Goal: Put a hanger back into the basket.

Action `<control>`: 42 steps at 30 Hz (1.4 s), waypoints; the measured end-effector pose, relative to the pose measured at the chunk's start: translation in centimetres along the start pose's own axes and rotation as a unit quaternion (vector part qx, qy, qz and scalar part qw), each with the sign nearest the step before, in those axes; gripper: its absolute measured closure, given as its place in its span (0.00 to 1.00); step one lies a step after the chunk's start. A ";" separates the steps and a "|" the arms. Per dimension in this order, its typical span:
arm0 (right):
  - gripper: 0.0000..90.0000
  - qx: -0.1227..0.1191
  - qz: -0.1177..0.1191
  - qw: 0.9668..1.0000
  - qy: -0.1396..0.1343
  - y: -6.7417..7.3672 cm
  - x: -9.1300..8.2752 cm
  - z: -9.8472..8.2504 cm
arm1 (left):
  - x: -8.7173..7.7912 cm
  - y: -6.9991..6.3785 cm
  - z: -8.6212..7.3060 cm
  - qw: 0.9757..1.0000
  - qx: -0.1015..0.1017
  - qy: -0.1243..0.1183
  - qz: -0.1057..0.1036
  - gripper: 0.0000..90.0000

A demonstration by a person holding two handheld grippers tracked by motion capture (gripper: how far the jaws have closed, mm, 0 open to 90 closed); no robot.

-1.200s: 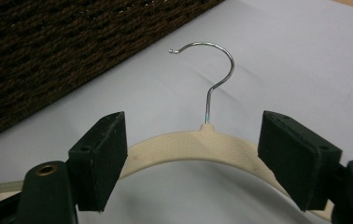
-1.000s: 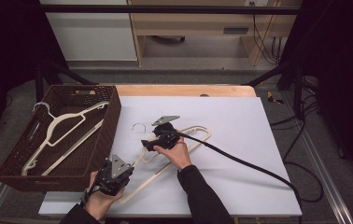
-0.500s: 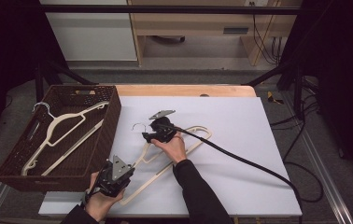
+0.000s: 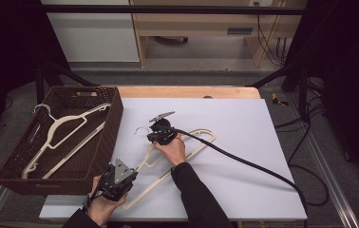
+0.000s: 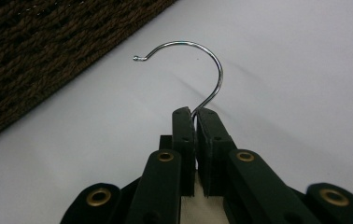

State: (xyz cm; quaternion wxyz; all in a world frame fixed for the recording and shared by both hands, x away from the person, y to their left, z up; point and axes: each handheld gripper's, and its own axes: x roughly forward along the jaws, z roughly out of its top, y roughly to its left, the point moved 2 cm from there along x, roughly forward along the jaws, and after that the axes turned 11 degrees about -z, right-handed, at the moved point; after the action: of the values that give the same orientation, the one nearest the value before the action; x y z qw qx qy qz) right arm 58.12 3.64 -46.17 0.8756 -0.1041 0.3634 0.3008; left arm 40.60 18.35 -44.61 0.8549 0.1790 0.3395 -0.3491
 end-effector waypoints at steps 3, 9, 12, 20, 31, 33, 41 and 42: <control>0.98 0.004 -0.006 1.000 0.001 0.2 -0.5 0.0 | 0.1 -0.1 -0.1 1.000 -0.003 -0.005 -0.014 0.88; 0.99 -0.007 -0.007 0.999 -0.034 0.8 -2.8 0.2 | -0.5 0.5 0.4 0.999 -0.023 -0.032 -0.035 0.70; 0.99 -0.008 -0.001 0.999 -0.050 1.0 -4.1 0.2 | -0.6 1.3 1.0 0.997 -0.030 -0.044 -0.046 0.61; 0.99 -0.019 0.013 0.995 -0.095 0.6 -7.5 -0.6 | 1.0 1.7 3.7 0.993 -0.049 -0.048 -0.099 0.51; 0.99 -0.026 0.027 0.991 -0.128 0.2 -10.2 -1.5 | 4.3 1.8 5.7 0.984 -0.074 -0.030 -0.158 0.76; 0.99 -0.027 0.028 0.991 -0.130 0.2 -10.5 -1.7 | 4.2 1.6 5.7 0.984 -0.069 -0.032 -0.162 0.84; 0.90 -0.036 0.032 0.990 -0.133 -0.2 -12.5 -2.1 | 3.6 1.2 5.7 0.973 -0.109 -0.074 -0.192 0.94; 0.88 -0.035 0.033 0.990 -0.132 -0.3 -12.8 -2.3 | 3.3 1.0 5.8 0.971 -0.108 -0.080 -0.196 0.95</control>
State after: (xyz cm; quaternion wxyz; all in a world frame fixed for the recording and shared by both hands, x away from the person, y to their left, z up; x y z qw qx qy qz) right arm 49.92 -3.24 -38.87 0.9014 -0.0823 0.2371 0.3529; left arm 45.70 14.32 -42.79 0.8085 -0.0129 0.3343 -0.4842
